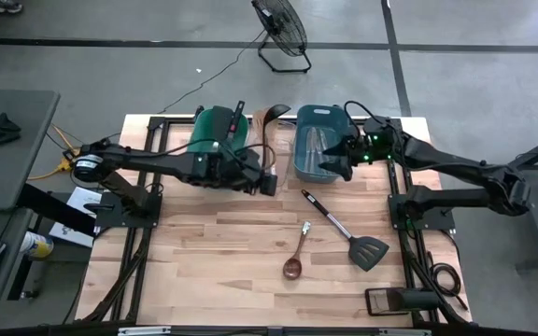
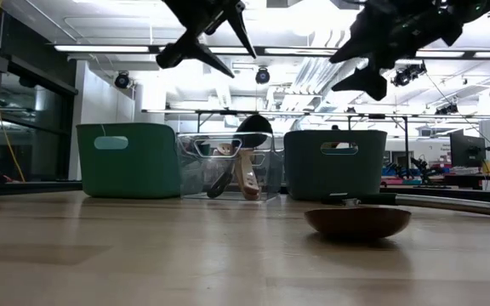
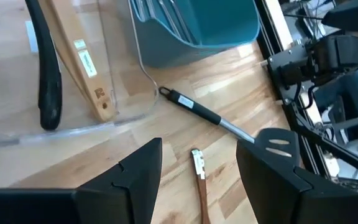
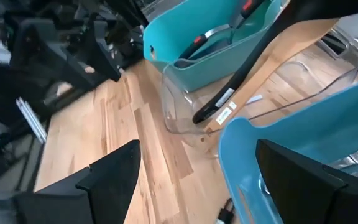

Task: Pick & Place Kitchen Items
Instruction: Put the black slotted spatula into the transparent bin

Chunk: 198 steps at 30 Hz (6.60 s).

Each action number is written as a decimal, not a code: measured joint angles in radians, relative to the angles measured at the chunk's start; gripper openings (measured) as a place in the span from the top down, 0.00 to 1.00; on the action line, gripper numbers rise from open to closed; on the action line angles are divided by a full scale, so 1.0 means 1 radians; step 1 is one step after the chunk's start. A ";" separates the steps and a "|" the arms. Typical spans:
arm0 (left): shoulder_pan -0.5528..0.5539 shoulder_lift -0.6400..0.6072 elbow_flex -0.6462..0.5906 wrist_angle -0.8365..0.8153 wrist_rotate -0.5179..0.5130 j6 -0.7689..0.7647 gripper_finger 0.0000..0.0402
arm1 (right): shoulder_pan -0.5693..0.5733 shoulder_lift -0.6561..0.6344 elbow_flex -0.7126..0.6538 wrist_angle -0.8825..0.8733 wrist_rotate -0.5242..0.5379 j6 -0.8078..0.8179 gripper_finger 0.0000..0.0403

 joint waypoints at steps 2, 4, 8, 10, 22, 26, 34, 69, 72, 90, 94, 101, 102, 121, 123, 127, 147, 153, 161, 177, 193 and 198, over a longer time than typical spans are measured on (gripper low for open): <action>-0.019 0.000 0.000 0.000 -0.019 -0.024 0.49 | 0.000 -0.030 0.000 -0.041 0.000 -0.047 0.23; -0.037 0.000 0.000 0.000 -0.036 -0.040 0.49 | 0.000 -0.067 0.000 -0.078 -0.001 -0.094 0.23; -0.066 0.000 0.000 0.002 -0.074 -0.067 0.49 | 0.002 -0.146 0.000 -0.152 -0.008 -0.148 0.23; -0.075 0.000 0.000 0.004 -0.081 -0.078 0.49 | 0.002 -0.184 0.000 -0.180 -0.020 -0.157 0.23; -0.100 0.046 0.004 0.124 -0.074 -0.032 0.49 | 0.002 -0.323 0.000 -0.328 -0.017 -0.161 0.23; -0.104 0.084 0.001 0.183 -0.056 -0.011 0.49 | 0.002 -0.346 0.000 -0.363 -0.018 -0.169 0.23; -0.111 0.140 0.016 0.251 -0.001 -0.010 0.49 | 0.002 -0.376 0.000 -0.453 -0.016 -0.206 0.23; -0.149 0.386 0.388 -0.180 0.172 -0.067 0.58 | 0.002 -0.404 0.000 -0.557 0.048 -0.215 0.23; -0.155 0.393 0.387 -0.199 0.167 -0.066 0.58 | 0.002 -0.404 0.000 -0.560 0.059 -0.206 0.23; -0.168 0.507 0.388 -0.107 0.243 -0.048 0.58 | 0.002 -0.404 0.000 -0.564 0.086 -0.168 0.23; -0.184 0.499 0.386 -0.068 0.152 -0.033 0.58 | 0.006 -0.406 0.000 -0.569 -0.041 -0.154 0.23; -0.223 0.390 0.387 -0.152 -0.061 -0.064 0.58 | 0.084 -0.375 0.000 -0.578 -0.104 -0.164 0.23; -0.228 0.378 0.387 -0.191 -0.095 -0.078 0.58 | 0.098 -0.362 0.000 -0.579 -0.079 -0.140 0.23; -0.233 0.137 0.387 -0.593 -0.343 0.005 0.58 | 0.488 0.006 0.000 -0.637 0.437 0.293 0.23; -0.233 0.122 0.387 -0.603 -0.349 0.050 0.58 | 0.529 0.049 0.000 -0.632 0.505 0.330 0.23; -0.233 0.098 0.386 -0.615 -0.375 0.159 0.58 | 0.599 0.130 0.000 -0.587 0.603 0.387 0.23; -0.232 -0.383 -0.305 0.134 -0.219 0.454 0.58 | 0.713 0.500 0.000 -0.357 0.597 0.660 0.23; -0.233 -0.525 -0.471 0.294 -0.200 0.466 0.58 | 0.704 0.556 0.000 -0.321 0.550 0.652 0.23; -0.233 -0.544 -0.499 0.303 -0.200 0.441 0.58 | 0.705 0.609 0.005 -0.314 0.536 0.629 0.28; -0.233 -0.538 -0.498 0.308 -0.200 0.441 0.58 | 0.704 0.613 0.003 -0.323 0.545 0.633 0.65; -0.233 -0.538 -0.498 0.308 -0.200 0.448 0.58 | 0.702 0.613 0.002 -0.329 0.514 0.663 0.84; -0.233 -0.538 -0.498 0.308 -0.200 0.448 0.58 | 0.702 0.569 0.004 -0.330 0.488 0.649 0.84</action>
